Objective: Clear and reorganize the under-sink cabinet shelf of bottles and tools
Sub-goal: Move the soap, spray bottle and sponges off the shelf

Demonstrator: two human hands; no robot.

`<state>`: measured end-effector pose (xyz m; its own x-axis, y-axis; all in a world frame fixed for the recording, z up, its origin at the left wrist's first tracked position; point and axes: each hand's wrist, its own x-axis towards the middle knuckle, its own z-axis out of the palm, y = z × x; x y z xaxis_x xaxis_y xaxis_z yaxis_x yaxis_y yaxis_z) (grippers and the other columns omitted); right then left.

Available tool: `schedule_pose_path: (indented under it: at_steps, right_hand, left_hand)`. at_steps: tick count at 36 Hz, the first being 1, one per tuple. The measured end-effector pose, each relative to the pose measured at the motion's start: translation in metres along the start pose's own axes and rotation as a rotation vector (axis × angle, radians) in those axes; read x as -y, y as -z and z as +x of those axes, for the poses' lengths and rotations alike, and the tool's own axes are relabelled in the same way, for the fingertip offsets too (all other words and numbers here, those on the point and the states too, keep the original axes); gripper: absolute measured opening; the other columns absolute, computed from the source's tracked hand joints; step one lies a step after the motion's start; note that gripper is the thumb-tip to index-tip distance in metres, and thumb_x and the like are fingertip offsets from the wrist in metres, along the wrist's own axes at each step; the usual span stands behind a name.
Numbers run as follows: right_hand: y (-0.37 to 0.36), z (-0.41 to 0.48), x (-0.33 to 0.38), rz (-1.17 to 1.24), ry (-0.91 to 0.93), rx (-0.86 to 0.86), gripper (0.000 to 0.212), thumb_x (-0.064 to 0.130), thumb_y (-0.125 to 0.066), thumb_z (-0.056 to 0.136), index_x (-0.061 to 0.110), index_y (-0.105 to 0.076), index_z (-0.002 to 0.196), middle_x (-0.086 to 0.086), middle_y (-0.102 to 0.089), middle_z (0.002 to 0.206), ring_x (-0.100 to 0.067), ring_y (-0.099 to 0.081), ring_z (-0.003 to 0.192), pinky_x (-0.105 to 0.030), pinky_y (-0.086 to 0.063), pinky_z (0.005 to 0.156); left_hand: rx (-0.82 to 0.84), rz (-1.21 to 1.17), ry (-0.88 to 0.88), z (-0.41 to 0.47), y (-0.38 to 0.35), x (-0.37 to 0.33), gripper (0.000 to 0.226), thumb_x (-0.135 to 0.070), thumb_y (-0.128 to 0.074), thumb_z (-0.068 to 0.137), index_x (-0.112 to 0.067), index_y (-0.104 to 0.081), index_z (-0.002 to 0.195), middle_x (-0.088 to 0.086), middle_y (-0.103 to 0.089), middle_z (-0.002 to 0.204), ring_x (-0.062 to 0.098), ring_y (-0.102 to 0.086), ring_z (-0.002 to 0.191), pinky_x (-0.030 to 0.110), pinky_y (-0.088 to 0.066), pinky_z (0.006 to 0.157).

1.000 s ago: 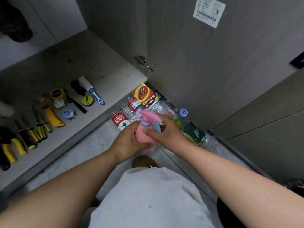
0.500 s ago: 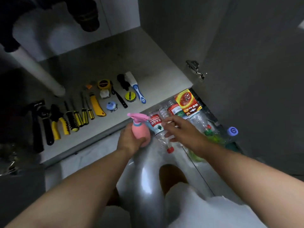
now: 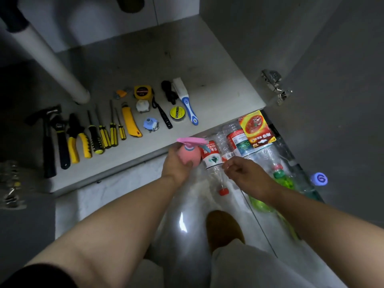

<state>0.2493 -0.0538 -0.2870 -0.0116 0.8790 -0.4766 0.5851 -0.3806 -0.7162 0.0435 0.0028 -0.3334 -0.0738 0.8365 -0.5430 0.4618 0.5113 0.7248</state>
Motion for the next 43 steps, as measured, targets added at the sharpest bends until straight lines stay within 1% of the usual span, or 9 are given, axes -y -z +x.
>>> schedule_pose_path:
  at_steps: [5,9,14,17,24,29,39,41,43]
  right_hand:
    - [0.004,0.001,0.015,-0.184,0.139,0.028,0.015,0.018,-0.055,0.098,0.019,-0.069,0.104,0.006,-0.067,0.098,0.0,-0.06,0.083,-0.009,-0.04,0.064]
    - [0.015,0.007,0.039,-0.311,0.212,0.032,0.016,0.014,-0.058,0.094,0.023,-0.07,0.098,0.006,-0.07,0.093,-0.005,-0.063,0.08,-0.019,-0.049,0.067]
    - [0.029,0.029,0.082,-0.455,0.268,0.037,0.013,0.018,-0.055,0.095,0.019,-0.068,0.092,-0.002,-0.07,0.086,-0.023,-0.066,0.077,-0.04,-0.057,0.069]
    - [0.032,0.058,0.107,-0.454,0.265,0.02,0.012,0.021,-0.056,0.096,0.02,-0.068,0.091,0.0,-0.069,0.089,-0.018,-0.065,0.081,-0.038,-0.058,0.072]
    - [0.012,0.136,0.133,-0.599,0.083,0.025,0.018,0.023,-0.063,0.091,0.01,-0.065,0.102,-0.01,-0.067,0.098,-0.028,-0.064,0.091,-0.03,-0.05,0.073]
    - [-0.01,0.174,0.133,-0.611,-0.036,-0.009,0.021,0.029,-0.069,0.087,0.01,-0.061,0.09,-0.007,-0.059,0.078,-0.021,-0.058,0.069,-0.025,-0.037,0.054]
    - [-0.014,0.183,0.128,-0.395,-0.205,-0.21,0.039,0.038,-0.08,0.079,0.008,-0.059,0.091,-0.004,-0.056,0.074,-0.017,-0.055,0.064,-0.026,-0.038,0.049]
    - [-0.01,0.176,0.131,-0.264,-0.208,-0.211,0.038,0.038,-0.08,0.078,0.004,-0.066,0.088,-0.009,-0.066,0.079,-0.021,-0.062,0.069,-0.033,-0.05,0.054]
    - [-0.008,0.166,0.135,-0.093,-0.149,-0.189,0.027,0.031,-0.079,0.078,0.005,-0.074,0.081,-0.014,-0.074,0.083,-0.025,-0.068,0.075,-0.042,-0.06,0.077]
  left_hand:
    - [0.274,0.286,0.087,-0.025,0.044,-0.028,0.045,-0.025,-0.071,0.091,-0.012,-0.054,0.13,0.011,-0.063,0.121,0.025,-0.063,0.105,0.034,-0.053,0.084]
    - [0.421,0.45,-0.077,-0.041,0.08,-0.048,0.039,-0.023,-0.07,0.094,-0.024,-0.056,0.131,0.0,-0.06,0.109,0.016,-0.06,0.09,0.016,-0.047,0.067]
    - [0.288,0.664,-0.23,-0.033,0.12,-0.063,0.021,-0.028,-0.069,0.093,-0.022,-0.064,0.112,-0.002,-0.065,0.112,0.018,-0.062,0.104,0.03,-0.051,0.088]
    - [0.204,0.699,-0.351,-0.019,0.135,-0.066,0.011,-0.026,-0.068,0.092,-0.029,-0.062,0.101,-0.007,-0.067,0.103,0.015,-0.065,0.1,0.031,-0.053,0.09]
    - [0.065,0.752,-0.544,0.02,0.142,-0.056,0.031,-0.021,-0.065,0.09,-0.021,-0.061,0.121,0.005,-0.058,0.118,0.022,-0.056,0.11,0.035,-0.048,0.096]
    - [0.02,0.588,-0.582,0.038,0.137,-0.04,0.029,-0.014,-0.06,0.091,-0.023,-0.062,0.118,0.004,-0.056,0.118,0.019,-0.054,0.114,0.036,-0.048,0.097]
    - [-0.113,0.023,-0.476,0.058,0.117,-0.044,0.024,-0.003,-0.057,0.094,-0.024,-0.066,0.1,-0.011,-0.064,0.093,0.0,-0.061,0.085,0.014,-0.048,0.075]
    - [-0.117,-0.03,-0.448,0.06,0.115,-0.049,0.02,-0.006,-0.057,0.095,-0.022,-0.067,0.102,-0.009,-0.066,0.094,-0.005,-0.062,0.083,0.013,-0.049,0.074]
    - [-0.092,-0.131,-0.374,0.061,0.112,-0.055,0.018,-0.01,-0.06,0.095,-0.017,-0.066,0.111,0.001,-0.07,0.1,0.007,-0.068,0.093,0.03,-0.056,0.087]
